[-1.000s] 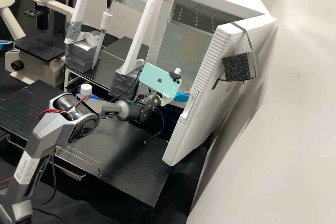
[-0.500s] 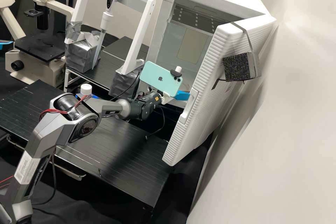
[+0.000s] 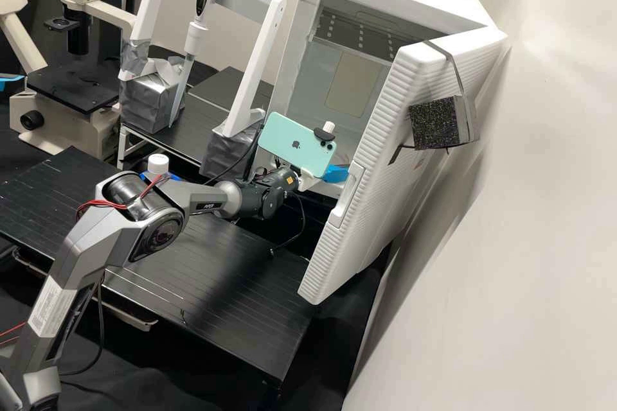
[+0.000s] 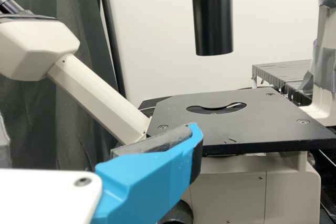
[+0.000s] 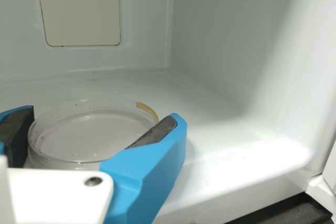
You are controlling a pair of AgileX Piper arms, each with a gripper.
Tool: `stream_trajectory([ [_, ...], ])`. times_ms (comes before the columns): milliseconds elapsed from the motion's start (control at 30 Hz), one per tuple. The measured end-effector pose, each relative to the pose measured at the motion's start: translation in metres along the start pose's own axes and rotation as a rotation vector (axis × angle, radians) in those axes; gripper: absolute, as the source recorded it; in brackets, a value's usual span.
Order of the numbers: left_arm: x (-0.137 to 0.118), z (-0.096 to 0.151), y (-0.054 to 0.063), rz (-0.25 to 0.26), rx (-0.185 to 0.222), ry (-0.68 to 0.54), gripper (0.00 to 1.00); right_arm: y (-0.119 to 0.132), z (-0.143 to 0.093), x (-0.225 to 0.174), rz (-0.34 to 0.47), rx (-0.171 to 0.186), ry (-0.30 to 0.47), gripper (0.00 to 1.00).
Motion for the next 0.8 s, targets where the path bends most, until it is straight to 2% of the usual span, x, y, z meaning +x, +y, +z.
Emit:
stream_trajectory([
  [800, 0.0000, 0.0000, 0.0000, 0.000, 0.000, 0.000, 1.00, -0.0086, 0.0013, -0.0013, -0.008, 0.001, 0.016, 0.00],
])
